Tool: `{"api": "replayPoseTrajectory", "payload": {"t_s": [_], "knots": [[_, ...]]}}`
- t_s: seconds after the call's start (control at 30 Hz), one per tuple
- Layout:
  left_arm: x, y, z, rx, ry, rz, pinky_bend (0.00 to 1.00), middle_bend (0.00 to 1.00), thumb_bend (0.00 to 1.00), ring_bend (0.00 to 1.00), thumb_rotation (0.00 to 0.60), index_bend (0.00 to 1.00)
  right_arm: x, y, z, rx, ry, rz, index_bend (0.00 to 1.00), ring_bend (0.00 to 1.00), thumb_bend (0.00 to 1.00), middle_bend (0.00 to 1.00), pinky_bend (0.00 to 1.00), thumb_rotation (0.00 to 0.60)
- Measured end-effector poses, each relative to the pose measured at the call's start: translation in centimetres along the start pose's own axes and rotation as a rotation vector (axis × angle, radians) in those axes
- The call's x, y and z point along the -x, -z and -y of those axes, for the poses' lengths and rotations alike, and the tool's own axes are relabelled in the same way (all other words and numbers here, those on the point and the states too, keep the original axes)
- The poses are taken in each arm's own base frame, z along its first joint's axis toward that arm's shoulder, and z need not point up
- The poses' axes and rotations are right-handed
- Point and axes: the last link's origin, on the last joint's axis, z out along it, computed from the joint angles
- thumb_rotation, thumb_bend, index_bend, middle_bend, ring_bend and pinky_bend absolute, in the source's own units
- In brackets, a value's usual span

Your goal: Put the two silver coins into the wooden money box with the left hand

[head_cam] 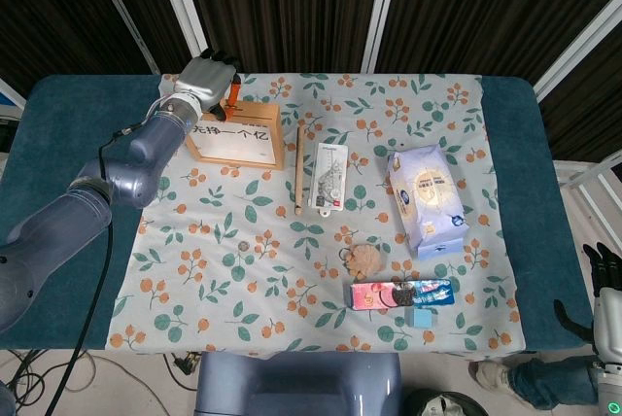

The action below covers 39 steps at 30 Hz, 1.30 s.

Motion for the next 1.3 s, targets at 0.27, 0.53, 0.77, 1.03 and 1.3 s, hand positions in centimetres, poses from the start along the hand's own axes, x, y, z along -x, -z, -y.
{"api": "replayPoseTrajectory", "payload": {"t_s": [0.27,0.53,0.77,1.03,1.3], "knots": [[0.14,-0.01,-0.08,-0.001,0.000,0.003,0.00,0.09,0.32,0.00,0.600,0.56,0.01,-0.02,-0.02,0.003,0.000,0.001,0.10,0.00,0.37,0.05,0.00,0.600],[0.36,-0.11,-0.25,0.000,-0.005,0.010,0.00,0.10,0.39,0.00,0.600,0.57,-0.01,-0.02,-0.07,0.009,-0.006,0.003,0.10,0.00,0.37,0.05,0.00,0.600],[0.18,-0.23,-0.44,0.000,0.003,-0.003,0.00,0.14,0.55,0.00,0.600,0.63,0.00,-0.04,-0.08,0.013,-0.012,0.006,0.10,0.00,0.37,0.05,0.00,0.600],[0.27,-0.34,-0.26,-0.009,-0.003,-0.023,0.00,0.14,0.56,0.00,0.600,0.64,0.01,-0.03,-0.11,0.017,-0.013,0.011,0.11,0.00,0.37,0.05,0.00,0.600],[0.29,-0.30,-0.29,-0.010,-0.004,-0.027,0.00,0.14,0.56,0.00,0.600,0.64,0.02,-0.02,-0.15,0.025,-0.013,0.011,0.11,0.00,0.37,0.05,0.00,0.600]]}}
